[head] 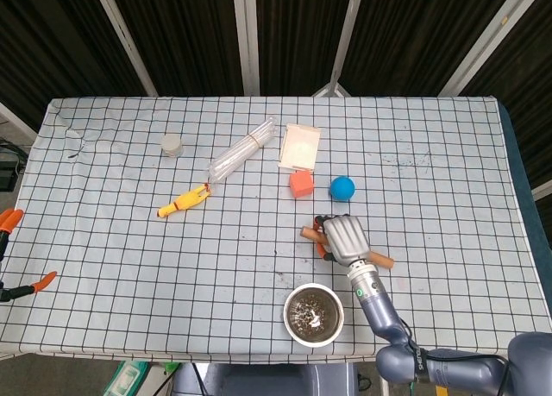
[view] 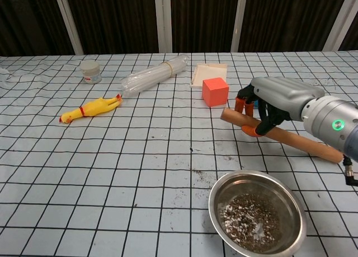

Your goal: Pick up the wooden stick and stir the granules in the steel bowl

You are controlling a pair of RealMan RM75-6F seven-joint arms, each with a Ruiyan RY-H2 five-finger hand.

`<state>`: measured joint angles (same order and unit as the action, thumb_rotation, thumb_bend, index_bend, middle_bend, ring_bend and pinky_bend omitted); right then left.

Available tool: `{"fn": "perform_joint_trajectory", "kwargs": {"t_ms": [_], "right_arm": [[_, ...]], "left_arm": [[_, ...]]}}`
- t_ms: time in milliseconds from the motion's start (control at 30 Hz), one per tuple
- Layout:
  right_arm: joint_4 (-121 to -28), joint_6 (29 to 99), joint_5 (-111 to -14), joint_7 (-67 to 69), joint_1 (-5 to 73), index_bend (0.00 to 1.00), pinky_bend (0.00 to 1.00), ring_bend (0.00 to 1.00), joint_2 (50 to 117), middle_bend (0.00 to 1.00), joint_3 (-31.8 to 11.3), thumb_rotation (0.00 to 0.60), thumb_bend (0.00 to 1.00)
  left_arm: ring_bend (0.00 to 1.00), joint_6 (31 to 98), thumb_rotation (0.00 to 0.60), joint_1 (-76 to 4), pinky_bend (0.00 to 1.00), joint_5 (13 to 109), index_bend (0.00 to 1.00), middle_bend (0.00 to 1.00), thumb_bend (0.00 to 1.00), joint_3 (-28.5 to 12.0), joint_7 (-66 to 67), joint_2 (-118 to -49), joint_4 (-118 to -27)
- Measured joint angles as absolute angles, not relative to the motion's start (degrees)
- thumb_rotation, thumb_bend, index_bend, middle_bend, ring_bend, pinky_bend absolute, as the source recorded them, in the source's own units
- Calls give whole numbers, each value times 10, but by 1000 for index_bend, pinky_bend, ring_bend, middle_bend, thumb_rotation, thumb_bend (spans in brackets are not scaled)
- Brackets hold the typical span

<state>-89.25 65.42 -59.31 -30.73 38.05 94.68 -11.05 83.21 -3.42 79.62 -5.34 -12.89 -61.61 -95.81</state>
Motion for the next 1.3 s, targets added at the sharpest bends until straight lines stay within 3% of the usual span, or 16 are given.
{"fn": "perform_joint_trajectory", "kwargs": {"t_ms": [467, 1300], "right_arm": [[-943, 665, -622, -256, 362, 832, 582, 599, 892, 642, -116, 600, 753], [-994, 679, -648, 46, 302, 860, 636, 626, 839, 661, -179, 600, 754]], "left_arm": [[0, 833, 600, -34, 0, 798, 0, 0, 122, -52, -128, -616, -961], [0, 833, 600, -33, 0, 797, 0, 0, 122, -51, -122, -618, -966]]}}
